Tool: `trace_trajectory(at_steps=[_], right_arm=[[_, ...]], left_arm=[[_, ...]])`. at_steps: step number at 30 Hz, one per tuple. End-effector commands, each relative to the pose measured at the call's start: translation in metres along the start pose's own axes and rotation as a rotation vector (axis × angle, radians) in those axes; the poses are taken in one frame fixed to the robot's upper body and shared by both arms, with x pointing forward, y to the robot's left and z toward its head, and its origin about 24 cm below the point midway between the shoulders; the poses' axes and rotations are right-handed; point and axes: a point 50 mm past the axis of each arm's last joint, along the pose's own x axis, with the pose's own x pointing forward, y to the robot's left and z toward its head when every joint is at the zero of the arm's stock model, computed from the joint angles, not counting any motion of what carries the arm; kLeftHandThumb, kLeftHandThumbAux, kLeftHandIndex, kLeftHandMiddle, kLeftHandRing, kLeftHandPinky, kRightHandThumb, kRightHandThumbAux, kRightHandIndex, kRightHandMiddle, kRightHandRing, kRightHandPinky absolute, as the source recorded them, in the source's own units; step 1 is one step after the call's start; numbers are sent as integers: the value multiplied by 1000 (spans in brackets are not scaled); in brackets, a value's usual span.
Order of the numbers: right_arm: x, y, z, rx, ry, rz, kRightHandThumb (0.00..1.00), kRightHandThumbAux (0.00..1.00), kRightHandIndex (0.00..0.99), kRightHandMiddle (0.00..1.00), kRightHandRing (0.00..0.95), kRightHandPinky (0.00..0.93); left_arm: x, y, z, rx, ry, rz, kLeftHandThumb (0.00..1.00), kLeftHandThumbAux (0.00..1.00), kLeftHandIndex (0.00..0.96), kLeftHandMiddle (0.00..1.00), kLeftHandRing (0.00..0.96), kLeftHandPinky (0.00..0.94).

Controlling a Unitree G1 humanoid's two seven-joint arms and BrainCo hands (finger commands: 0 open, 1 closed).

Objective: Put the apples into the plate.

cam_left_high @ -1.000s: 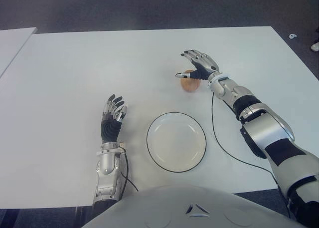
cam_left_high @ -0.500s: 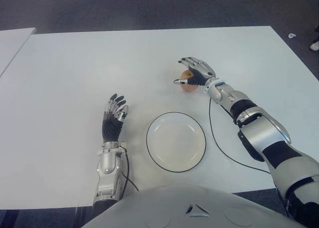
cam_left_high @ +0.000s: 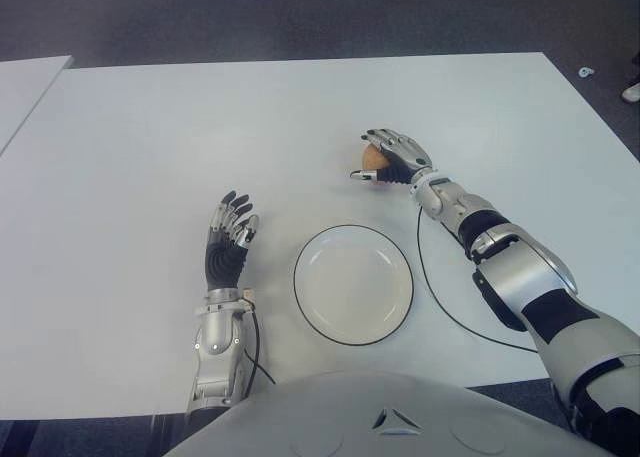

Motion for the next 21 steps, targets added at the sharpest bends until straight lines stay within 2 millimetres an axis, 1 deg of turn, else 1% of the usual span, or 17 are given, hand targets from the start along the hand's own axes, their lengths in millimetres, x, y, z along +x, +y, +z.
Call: trace_trajectory(at_steps=[1, 10, 21], right_arm=[[-8, 20, -2, 5, 41, 83, 279, 194, 0, 0, 0, 0], [-14, 31, -5, 1, 69, 131, 280, 205, 0, 0, 0, 0], [-22, 46, -7, 1, 108, 180, 288, 211, 0, 0, 0, 0]], left_arm=[[-6, -7, 2, -16, 6, 5, 312, 551, 124, 197, 215, 239], [-12, -11, 4, -26, 3, 4, 339, 561, 118, 196, 211, 235], [-18, -14, 6, -29, 0, -3, 324, 559, 111, 201, 226, 261]])
